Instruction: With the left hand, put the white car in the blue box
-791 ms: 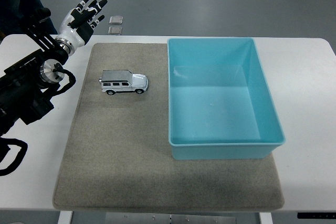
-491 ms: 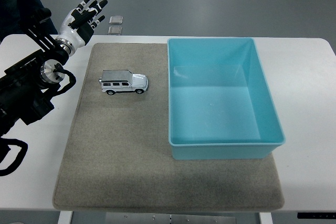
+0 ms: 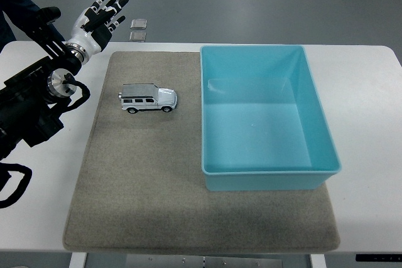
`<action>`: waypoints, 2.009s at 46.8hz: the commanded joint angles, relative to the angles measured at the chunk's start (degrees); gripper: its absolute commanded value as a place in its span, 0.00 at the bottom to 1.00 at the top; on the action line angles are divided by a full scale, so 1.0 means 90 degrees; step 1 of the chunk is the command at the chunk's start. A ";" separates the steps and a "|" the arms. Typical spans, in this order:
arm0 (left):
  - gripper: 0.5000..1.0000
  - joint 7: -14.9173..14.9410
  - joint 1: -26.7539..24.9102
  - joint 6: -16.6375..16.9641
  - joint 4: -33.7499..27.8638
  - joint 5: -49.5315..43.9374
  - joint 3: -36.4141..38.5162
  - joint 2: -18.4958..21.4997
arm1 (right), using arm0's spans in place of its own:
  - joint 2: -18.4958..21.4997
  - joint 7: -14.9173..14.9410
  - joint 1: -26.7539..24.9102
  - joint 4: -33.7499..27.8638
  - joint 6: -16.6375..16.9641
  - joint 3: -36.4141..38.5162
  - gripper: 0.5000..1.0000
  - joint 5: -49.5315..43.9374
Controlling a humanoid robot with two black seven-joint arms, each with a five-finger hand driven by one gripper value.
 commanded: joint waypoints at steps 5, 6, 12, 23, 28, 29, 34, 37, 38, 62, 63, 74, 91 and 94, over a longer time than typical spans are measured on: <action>1.00 0.0000 0.0005 -0.0008 -0.0030 0.0000 -0.0009 0.0153 | 0.0000 0.0000 -0.0001 0.0000 0.0001 0.0000 0.87 -0.0006; 1.00 0.0000 0.0015 -0.0008 -0.0030 0.0000 -0.0009 0.0153 | 0.0000 0.0000 -0.0001 0.0000 0.0001 0.0000 0.87 -0.0006; 1.00 0.0000 0.0025 -0.0008 -0.0049 0.0010 0.0020 0.0192 | 0.0000 0.0000 -0.0001 0.0000 0.0001 0.0000 0.87 -0.0006; 1.00 0.0000 0.0064 0.0022 -0.0459 0.0039 0.0079 0.0387 | 0.0000 0.0000 -0.0001 0.0000 0.0001 0.0000 0.87 0.0004; 1.00 0.0010 0.0044 0.0119 -0.0693 0.0069 0.0137 0.0505 | 0.0000 0.0000 0.0000 0.0000 0.0001 0.0000 0.87 -0.0006; 1.00 0.0010 0.0044 0.0148 -0.0732 0.0107 0.0166 0.0524 | 0.0000 0.0000 0.0000 0.0000 0.0001 0.0000 0.87 -0.0006; 1.00 0.0010 0.0005 0.0188 -0.0977 0.0468 0.0459 0.0661 | 0.0000 0.0000 -0.0001 0.0000 0.0001 0.0000 0.87 -0.0006; 1.00 0.0010 0.0005 0.0188 -0.1103 0.0800 0.0518 0.0749 | 0.0000 0.0000 -0.0001 0.0000 0.0001 0.0000 0.87 -0.0006; 1.00 0.0010 0.0005 0.0188 -0.1133 0.0927 0.0518 0.0778 | 0.0000 0.0000 -0.0001 0.0000 0.0001 0.0000 0.87 -0.0006; 1.00 0.0049 -0.0034 0.0178 -0.2187 0.3769 0.0830 0.1325 | 0.0000 0.0000 0.0000 0.0000 0.0001 0.0000 0.87 0.0004; 1.00 0.0049 -0.0073 0.0178 -0.2246 0.3876 0.0898 0.1354 | 0.0000 0.0000 0.0009 0.0000 0.0001 0.0000 0.87 -0.0006; 1.00 0.0059 -0.0317 0.0080 -0.2812 0.4833 0.1270 0.1745 | 0.0000 0.0000 -0.0001 0.0000 0.0001 0.0000 0.87 -0.0006; 1.00 0.0059 -0.0590 -0.0242 -0.3535 0.6679 0.1768 0.2321 | 0.0000 0.0000 0.0000 0.0000 0.0001 0.0000 0.87 0.0004; 1.00 0.0068 -0.0659 -0.0359 -0.3584 0.6845 0.1826 0.2390 | 0.0000 0.0000 0.0000 0.0000 0.0001 0.0000 0.87 0.0004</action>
